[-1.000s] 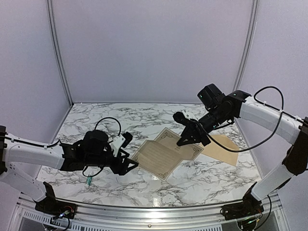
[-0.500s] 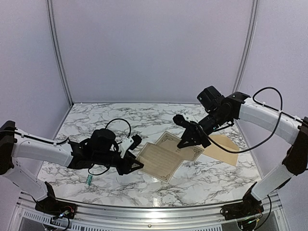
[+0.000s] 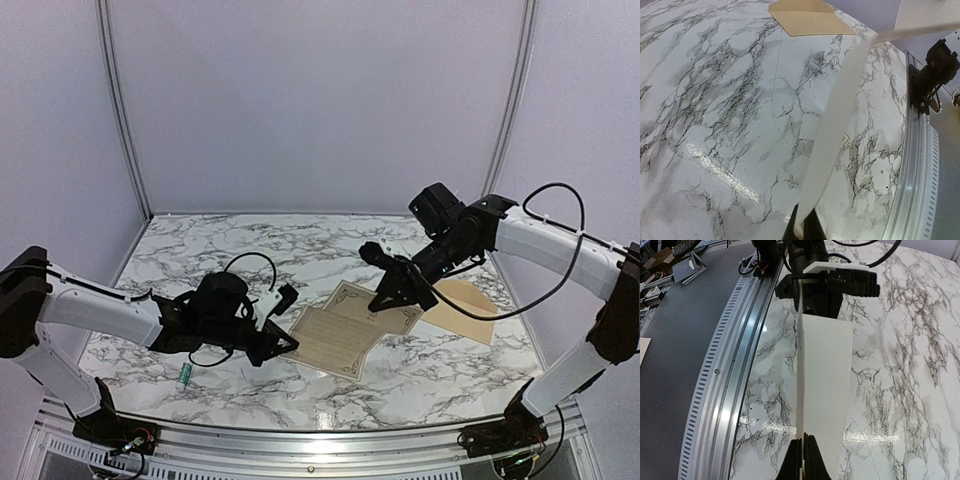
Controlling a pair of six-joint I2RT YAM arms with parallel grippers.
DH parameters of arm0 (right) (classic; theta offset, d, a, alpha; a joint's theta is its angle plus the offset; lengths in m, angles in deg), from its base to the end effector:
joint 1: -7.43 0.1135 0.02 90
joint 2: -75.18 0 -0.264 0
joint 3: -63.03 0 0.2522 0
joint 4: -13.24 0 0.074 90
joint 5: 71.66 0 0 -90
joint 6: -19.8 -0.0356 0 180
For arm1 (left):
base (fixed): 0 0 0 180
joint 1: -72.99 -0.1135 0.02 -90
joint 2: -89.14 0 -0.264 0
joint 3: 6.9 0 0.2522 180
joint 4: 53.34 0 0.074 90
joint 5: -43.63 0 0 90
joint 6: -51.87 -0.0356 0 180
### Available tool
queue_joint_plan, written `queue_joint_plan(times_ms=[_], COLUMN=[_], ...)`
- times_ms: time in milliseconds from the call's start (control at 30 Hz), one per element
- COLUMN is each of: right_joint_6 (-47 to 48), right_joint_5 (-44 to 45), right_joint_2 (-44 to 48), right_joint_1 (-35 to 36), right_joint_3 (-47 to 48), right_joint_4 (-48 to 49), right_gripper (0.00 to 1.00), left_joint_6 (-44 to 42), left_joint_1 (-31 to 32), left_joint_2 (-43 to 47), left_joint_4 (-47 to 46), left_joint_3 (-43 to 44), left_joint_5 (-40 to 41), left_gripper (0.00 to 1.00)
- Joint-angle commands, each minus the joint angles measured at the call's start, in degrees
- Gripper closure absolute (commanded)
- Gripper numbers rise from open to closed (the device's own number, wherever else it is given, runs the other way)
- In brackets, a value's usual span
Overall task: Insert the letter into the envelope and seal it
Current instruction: Pass from the right arm to the left
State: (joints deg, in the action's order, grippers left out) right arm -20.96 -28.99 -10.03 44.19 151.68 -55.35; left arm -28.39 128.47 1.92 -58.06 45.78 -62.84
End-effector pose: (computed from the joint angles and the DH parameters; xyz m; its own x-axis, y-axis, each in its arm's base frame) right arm 0.2174 0.1951 0.3027 0.0201 -0.6258 -0.7797 -0.9771 -0.1776 0.1173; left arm 0.1667 -0.2601 0.1804 -0.4350 0.3462 -0.8312 0.8684 0.4052 -0.2857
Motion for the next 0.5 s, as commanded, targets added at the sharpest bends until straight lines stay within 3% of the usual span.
queue_joint_plan(times_ms=[0,100,467], right_joint_6=[-1.70,-2.59,-9.99], right_joint_5=[-1.35,-2.17,0.78], right_joint_2=[1.57,2.26,2.34], right_joint_1=[0.49,0.74,6.06], right_joint_3=[-2.17,-3.76,-10.51], right_joint_4=[2.14,3.15,12.33], right_gripper=[1.00,0.93,0.50], left_joint_6=[5.36,7.88,12.71], left_joint_1=[-0.19,-0.20,-0.20], left_joint_2=[-1.17,-1.27,-3.22], left_joint_4=[-5.98,-8.90,-14.64], left_joint_3=[1.25,0.55,0.27], left_joint_5=[-0.88,-1.17,-7.78], left_gripper=[1.00,1.00,1.00])
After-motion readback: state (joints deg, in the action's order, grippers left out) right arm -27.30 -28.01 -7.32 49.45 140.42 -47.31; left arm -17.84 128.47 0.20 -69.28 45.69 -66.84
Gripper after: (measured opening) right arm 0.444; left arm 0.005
